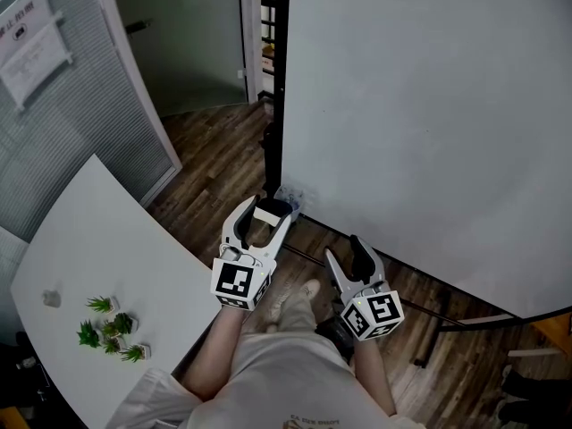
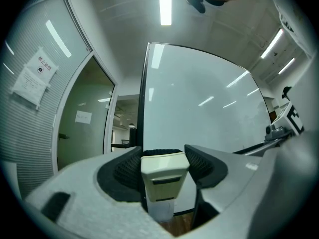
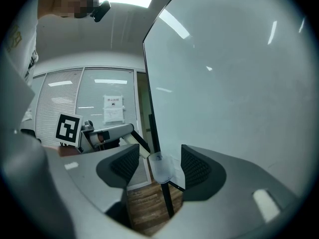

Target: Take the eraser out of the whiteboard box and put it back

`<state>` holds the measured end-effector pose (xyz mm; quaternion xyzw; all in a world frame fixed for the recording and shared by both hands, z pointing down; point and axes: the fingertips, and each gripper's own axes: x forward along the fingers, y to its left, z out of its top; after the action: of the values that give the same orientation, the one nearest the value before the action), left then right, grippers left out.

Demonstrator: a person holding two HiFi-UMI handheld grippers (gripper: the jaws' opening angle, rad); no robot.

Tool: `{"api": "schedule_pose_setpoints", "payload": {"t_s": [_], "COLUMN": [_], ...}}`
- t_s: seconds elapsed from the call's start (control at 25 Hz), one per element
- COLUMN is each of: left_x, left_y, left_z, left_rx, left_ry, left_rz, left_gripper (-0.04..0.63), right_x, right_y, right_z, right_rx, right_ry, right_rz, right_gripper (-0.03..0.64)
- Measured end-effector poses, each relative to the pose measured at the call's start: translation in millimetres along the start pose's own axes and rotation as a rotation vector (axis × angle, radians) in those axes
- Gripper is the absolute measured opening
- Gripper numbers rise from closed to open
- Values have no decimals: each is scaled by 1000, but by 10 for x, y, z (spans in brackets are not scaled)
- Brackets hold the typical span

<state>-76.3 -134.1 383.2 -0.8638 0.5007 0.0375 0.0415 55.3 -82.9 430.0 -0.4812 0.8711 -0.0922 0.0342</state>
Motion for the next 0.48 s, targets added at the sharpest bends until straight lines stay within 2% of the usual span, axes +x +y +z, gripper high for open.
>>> {"api": "schedule_pose_setpoints", "payload": {"t_s": [0.48], "left_x": [113], "left_y": [11], "left_z": [-18], "left_rx": [-8], "left_ry": [-2], "left_rz": [-17], "left_gripper": [267], "right_x": [45], "right_y": [-81], "right_z": [4], "right_rx": [5], "right_ry": [0], "right_rz": [-20], "right_gripper": [261]}}
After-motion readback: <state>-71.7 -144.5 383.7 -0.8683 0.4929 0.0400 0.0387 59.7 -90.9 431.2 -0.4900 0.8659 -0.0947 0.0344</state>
